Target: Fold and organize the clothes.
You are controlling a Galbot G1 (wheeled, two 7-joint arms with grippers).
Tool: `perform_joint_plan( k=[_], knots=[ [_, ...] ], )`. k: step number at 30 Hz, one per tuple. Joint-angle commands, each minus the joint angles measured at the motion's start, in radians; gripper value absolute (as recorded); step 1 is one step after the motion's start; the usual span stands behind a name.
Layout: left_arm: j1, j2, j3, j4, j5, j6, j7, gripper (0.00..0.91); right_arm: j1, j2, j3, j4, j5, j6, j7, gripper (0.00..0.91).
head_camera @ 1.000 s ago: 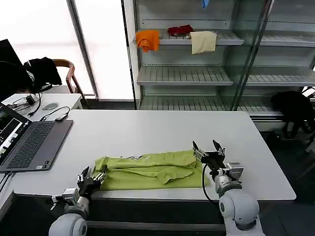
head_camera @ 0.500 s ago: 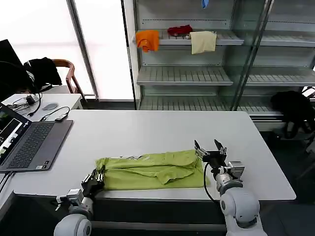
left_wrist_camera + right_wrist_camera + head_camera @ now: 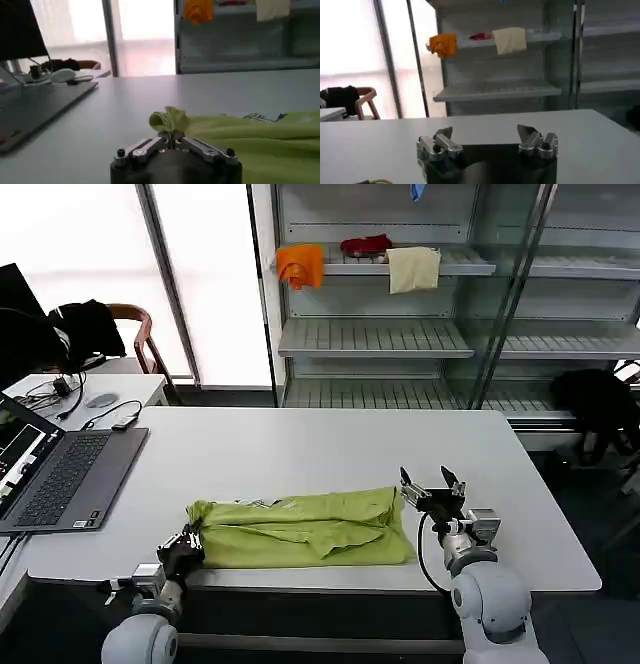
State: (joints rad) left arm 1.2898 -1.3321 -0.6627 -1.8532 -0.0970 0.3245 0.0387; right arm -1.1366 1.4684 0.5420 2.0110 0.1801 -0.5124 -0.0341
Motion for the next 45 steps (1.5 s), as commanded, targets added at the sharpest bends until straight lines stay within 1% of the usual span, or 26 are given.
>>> perform_joint_plan(
  k=[1, 2, 5, 7, 8, 12, 16, 18, 19, 20, 23, 27, 29, 33, 45],
  knots=[
    [-0.111, 0.157, -0.187, 0.059, 0.176, -0.01, 0.218, 0.0, -0.001, -0.007, 0.001, -0.005, 0.001, 0.0, -0.002, 0.907],
    [-0.13, 0.194, -0.212, 0.07, 0.18, -0.011, 0.261, 0.0, 0.0, -0.008, 0.001, -0.007, 0.0, 0.0, -0.001, 0.907],
    [-0.18, 0.268, -0.254, 0.102, 0.192, -0.029, 0.346, 0.0, 0.004, -0.007, -0.001, -0.013, -0.006, 0.001, -0.002, 0.907],
    [-0.206, 0.294, -0.273, 0.113, 0.193, -0.022, 0.381, 0.0, 0.002, -0.005, -0.003, -0.016, -0.015, 0.001, -0.003, 0.907],
    [-0.226, 0.319, -0.28, 0.124, 0.196, -0.018, 0.396, 0.0, 0.0, -0.003, -0.005, -0.018, -0.022, 0.004, -0.004, 0.907],
    [-0.279, 0.365, -0.292, 0.132, 0.219, -0.009, 0.438, 0.0, -0.008, -0.003, -0.004, -0.02, -0.026, 0.007, -0.005, 0.907],
    [-0.294, 0.368, -0.277, 0.107, 0.181, 0.024, 0.438, 0.0, -0.019, -0.004, -0.001, -0.017, -0.025, 0.013, -0.01, 0.907],
    [-0.275, 0.334, -0.259, 0.061, 0.098, 0.059, 0.433, 0.0, -0.025, -0.004, 0.001, -0.016, -0.026, 0.015, -0.011, 0.907],
    [-0.268, 0.325, -0.251, 0.041, 0.075, 0.062, 0.433, 0.0, -0.028, -0.004, 0.001, -0.015, -0.027, 0.016, -0.011, 0.907],
    [-0.243, 0.29, -0.23, 0.004, -0.002, 0.1, 0.422, 0.0, -0.033, -0.004, 0.002, -0.013, -0.028, 0.017, -0.012, 0.907],
    [-0.195, 0.212, -0.169, -0.054, -0.107, 0.137, 0.392, 0.01, -0.044, -0.006, 0.004, -0.006, -0.029, 0.024, -0.018, 0.907],
    [-0.179, 0.124, -0.08, -0.103, -0.168, 0.206, 0.35, 0.01, -0.056, -0.007, 0.007, -0.001, -0.029, 0.029, -0.025, 0.907],
    [-0.183, 0.099, -0.016, -0.123, -0.167, 0.227, 0.321, 0.01, -0.06, -0.007, 0.007, 0.0, -0.031, 0.03, -0.026, 0.907],
    [-0.2, 0.057, 0.067, -0.142, -0.148, 0.252, 0.281, 0.01, -0.068, -0.004, 0.007, 0.003, -0.033, 0.034, -0.027, 0.907],
    [-0.195, 0.004, 0.206, -0.122, 0.032, 0.253, 0.228, 0.01, -0.074, -0.001, 0.006, -0.003, -0.042, 0.046, -0.028, 0.907]
  ],
)
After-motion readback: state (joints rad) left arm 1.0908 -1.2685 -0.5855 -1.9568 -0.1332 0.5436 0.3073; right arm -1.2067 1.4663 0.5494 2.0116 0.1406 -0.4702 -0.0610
